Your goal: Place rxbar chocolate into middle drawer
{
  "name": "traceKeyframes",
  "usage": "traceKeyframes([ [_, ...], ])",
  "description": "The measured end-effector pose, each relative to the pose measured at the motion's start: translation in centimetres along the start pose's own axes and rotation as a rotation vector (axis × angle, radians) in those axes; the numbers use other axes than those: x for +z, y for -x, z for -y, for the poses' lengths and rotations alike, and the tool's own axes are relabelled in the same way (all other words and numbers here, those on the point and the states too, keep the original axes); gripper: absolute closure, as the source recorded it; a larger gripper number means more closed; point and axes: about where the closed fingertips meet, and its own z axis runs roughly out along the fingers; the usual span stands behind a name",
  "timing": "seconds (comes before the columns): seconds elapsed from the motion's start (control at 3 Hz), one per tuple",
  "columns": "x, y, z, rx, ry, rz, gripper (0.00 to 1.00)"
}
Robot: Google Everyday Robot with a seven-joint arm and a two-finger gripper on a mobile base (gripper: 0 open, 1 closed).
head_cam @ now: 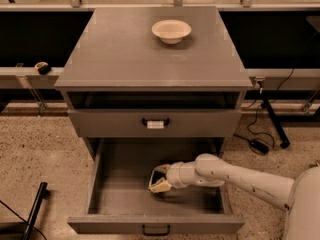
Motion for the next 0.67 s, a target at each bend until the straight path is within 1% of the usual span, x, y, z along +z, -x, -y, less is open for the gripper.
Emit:
traceKeyframes([
  [0.33, -1.8, 1.1, -0.5, -0.087, -0.032, 0.04, 0.05],
  [0.67, -5.1, 2.7, -1.5, -0.182, -0.025, 0.088, 0.0],
])
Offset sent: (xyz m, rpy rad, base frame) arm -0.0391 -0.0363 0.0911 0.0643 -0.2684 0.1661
